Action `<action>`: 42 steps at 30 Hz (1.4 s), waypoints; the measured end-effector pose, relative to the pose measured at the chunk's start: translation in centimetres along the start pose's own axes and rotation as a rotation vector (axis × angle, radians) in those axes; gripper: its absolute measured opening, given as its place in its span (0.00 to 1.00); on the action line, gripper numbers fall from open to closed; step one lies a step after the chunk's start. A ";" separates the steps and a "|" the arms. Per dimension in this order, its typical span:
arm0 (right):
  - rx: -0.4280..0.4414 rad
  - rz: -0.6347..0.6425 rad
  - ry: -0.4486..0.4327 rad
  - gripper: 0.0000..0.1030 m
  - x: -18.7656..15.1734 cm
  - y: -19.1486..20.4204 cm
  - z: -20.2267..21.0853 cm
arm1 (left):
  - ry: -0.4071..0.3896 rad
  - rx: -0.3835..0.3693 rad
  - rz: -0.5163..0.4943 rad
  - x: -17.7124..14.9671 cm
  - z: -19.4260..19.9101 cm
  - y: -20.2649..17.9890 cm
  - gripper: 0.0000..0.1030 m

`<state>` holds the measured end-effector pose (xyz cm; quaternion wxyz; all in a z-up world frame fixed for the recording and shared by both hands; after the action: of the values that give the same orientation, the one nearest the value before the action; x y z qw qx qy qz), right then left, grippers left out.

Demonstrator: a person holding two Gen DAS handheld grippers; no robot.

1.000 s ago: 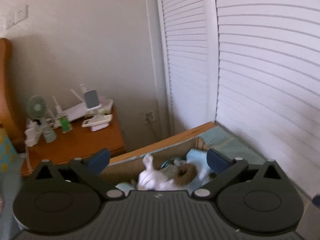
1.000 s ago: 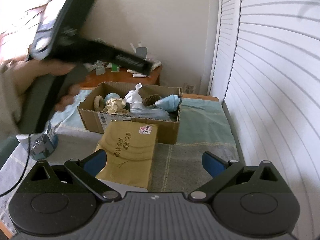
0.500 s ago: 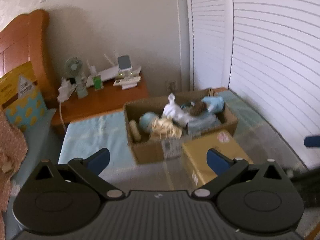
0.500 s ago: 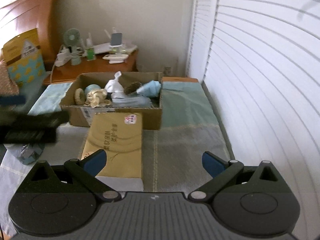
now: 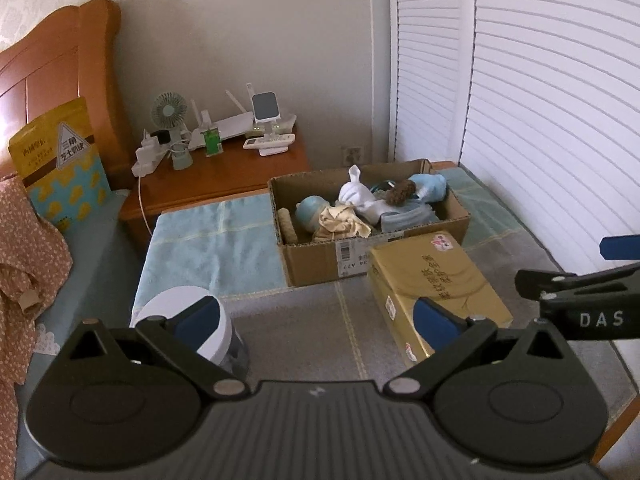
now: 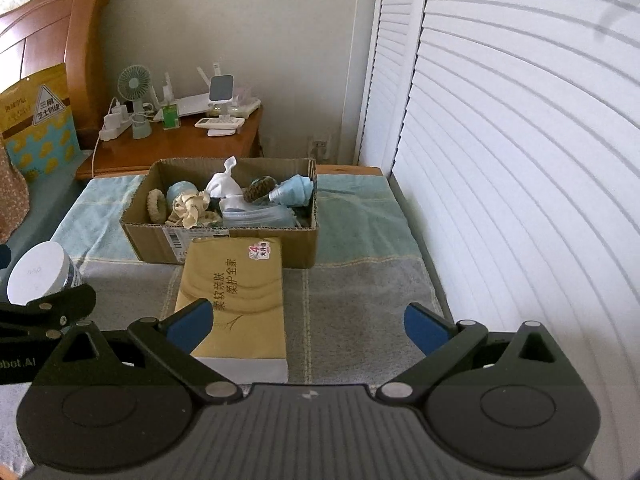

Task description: Organize soft objects

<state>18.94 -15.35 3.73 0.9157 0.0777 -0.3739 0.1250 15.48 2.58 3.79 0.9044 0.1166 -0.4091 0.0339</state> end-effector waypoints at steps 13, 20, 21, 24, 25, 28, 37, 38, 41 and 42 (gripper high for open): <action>0.009 0.006 -0.004 1.00 0.0 0.3 0.5 | 0.019 -0.009 0.032 -0.2 0.1 0.2 0.99; 0.016 0.008 -0.003 1.00 -0.1 0.4 0.6 | 0.035 -0.007 0.049 -0.3 -0.1 0.4 0.99; 0.018 0.008 -0.003 1.00 -0.1 0.4 0.6 | 0.035 -0.009 0.049 -0.3 -0.1 0.3 0.99; 0.018 0.008 -0.003 1.00 -0.2 0.4 0.6 | 0.036 -0.010 0.047 -0.3 -0.1 0.3 0.99; 0.018 0.008 -0.003 1.00 -0.2 0.4 0.6 | 0.037 -0.010 0.047 -0.3 -0.1 0.3 0.99; 0.019 0.007 -0.005 1.00 -0.2 0.4 0.7 | 0.036 -0.010 0.047 -0.3 -0.1 0.3 0.99; 0.021 0.006 -0.008 1.00 -0.2 0.3 0.8 | 0.036 -0.011 0.047 -0.2 -0.1 0.3 0.99; 0.022 0.006 -0.009 1.00 -0.2 0.3 0.8 | 0.036 -0.011 0.047 -0.3 -0.1 0.3 0.99; 0.023 0.007 -0.009 1.00 -0.2 0.3 0.8 | 0.036 -0.010 0.046 -0.3 -0.1 0.2 0.99; 0.024 0.006 -0.010 1.00 -0.2 0.3 0.8 | 0.037 -0.010 0.047 -0.3 -0.1 0.3 0.99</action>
<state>18.15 -15.27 4.17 0.9125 0.0879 -0.3771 0.1318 15.29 2.87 3.55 0.9113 0.1019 -0.3951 0.0552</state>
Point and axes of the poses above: each gripper's, at about its wrist camera, not at the fingertips, and z roughly against the way its jaws point, y to its left, x to its top, the point moved 5 cm from there along -z, roughly the way its jaws point, and after that the axes turned 11 degrees about x, right-handed, at the moved point
